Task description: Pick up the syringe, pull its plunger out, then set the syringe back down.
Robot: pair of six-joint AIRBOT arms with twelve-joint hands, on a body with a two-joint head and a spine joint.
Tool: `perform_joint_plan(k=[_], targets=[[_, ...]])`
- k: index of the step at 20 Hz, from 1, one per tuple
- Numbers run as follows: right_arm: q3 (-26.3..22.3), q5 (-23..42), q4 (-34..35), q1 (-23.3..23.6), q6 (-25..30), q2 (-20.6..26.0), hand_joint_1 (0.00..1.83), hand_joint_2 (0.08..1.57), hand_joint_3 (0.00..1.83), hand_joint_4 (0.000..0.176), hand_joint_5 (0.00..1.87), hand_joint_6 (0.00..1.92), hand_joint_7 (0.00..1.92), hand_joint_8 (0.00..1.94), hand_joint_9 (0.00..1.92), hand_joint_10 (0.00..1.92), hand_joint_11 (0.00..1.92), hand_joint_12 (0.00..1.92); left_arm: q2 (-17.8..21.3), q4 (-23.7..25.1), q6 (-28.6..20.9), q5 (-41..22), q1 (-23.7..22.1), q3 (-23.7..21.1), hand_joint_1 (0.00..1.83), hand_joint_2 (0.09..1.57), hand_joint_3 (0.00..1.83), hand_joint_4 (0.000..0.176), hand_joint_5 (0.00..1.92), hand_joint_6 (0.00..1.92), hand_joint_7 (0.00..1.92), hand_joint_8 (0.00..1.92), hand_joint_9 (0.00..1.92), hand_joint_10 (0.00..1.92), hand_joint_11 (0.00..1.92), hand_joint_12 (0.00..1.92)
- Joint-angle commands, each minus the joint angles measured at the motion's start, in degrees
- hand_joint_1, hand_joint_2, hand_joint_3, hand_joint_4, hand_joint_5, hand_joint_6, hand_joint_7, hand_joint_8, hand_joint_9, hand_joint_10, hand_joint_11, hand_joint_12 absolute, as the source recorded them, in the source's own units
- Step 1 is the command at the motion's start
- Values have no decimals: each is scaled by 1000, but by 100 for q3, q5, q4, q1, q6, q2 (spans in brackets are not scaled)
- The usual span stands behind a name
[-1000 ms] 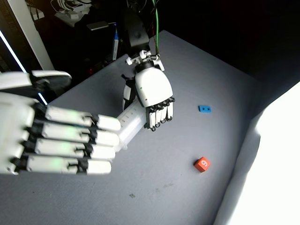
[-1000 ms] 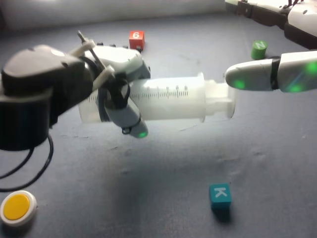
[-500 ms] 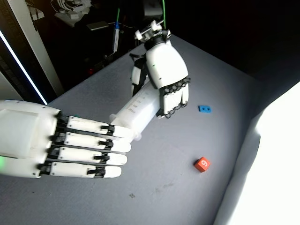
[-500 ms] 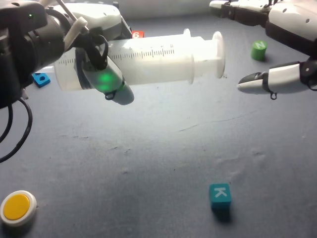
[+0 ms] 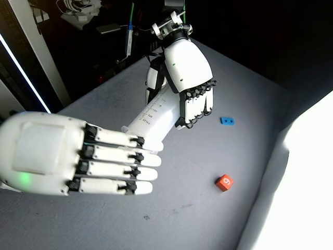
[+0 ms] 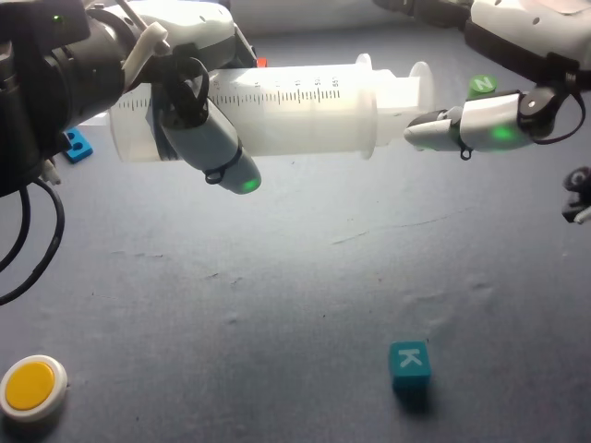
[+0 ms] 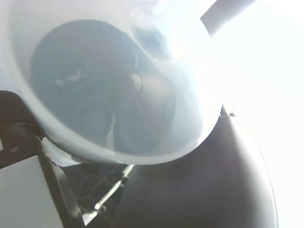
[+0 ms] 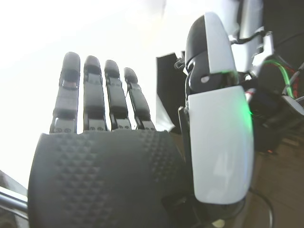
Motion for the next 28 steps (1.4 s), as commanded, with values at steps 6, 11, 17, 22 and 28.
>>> perform_joint_plan(k=[6, 11, 17, 22, 28], targets=[[226, 749, -88, -19, 32, -252, 1045, 1018, 10, 0, 163, 7, 216, 4, 235, 5, 0, 583, 44, 269, -10, 7, -141, 8, 1204, 1164, 0, 0, 887, 1019, 898, 1284, 779, 1123, 523, 1507], [315, 749, -87, -147, 32, -373, 1020, 1028, 1, 0, 206, 14, 267, 10, 287, 13, 0, 691, 44, 259, 12, -1, -153, 13, 1222, 1168, 2, 0, 924, 922, 852, 1415, 683, 1366, 439, 1675], [499, 762, -89, -237, -14, -632, 1067, 1037, 11, 0, 261, 21, 342, 23, 344, 24, 0, 786, 44, 254, 12, -18, -181, 31, 1190, 1178, 4, 0, 861, 1085, 859, 1314, 740, 1145, 482, 1527], [600, 787, -89, -280, -94, -695, 1106, 1126, 0, 0, 700, 48, 757, 41, 678, 73, 88, 1055, 44, 254, 12, -22, -186, 39, 1179, 1187, 1, 3, 852, 1127, 836, 1328, 702, 1239, 443, 1610], [603, 840, -89, -285, -92, -640, 1347, 1184, 0, 0, 820, 1276, 846, 1204, 755, 1323, 443, 1241, 48, 241, 12, -62, -228, 36, 1199, 1160, 0, 0, 857, 1097, 933, 1188, 794, 1077, 496, 1523]])
